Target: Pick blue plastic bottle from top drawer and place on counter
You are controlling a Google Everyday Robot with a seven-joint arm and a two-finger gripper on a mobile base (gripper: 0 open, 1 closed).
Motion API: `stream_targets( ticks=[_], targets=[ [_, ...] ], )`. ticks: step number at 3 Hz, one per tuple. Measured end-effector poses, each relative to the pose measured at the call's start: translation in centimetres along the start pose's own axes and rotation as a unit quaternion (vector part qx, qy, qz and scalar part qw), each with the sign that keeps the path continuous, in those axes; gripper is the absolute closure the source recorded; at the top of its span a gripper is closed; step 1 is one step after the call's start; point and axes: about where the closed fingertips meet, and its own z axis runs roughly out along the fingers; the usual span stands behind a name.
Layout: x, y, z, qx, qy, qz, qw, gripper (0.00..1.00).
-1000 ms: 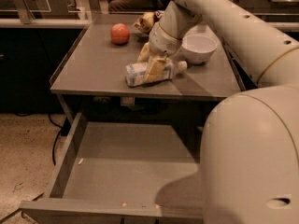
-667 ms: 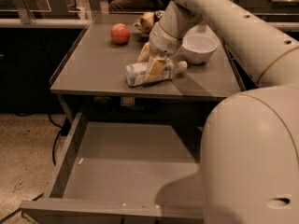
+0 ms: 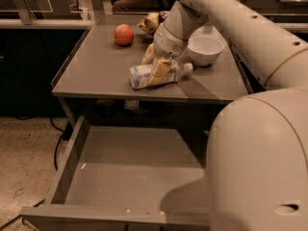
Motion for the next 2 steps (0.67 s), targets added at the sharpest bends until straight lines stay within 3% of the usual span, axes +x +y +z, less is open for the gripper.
stream_targets(
  ticks=[2],
  targets=[
    [0.0,0.0,0.01,0.0,0.0,0.0,1.0,0.12]
  ],
)
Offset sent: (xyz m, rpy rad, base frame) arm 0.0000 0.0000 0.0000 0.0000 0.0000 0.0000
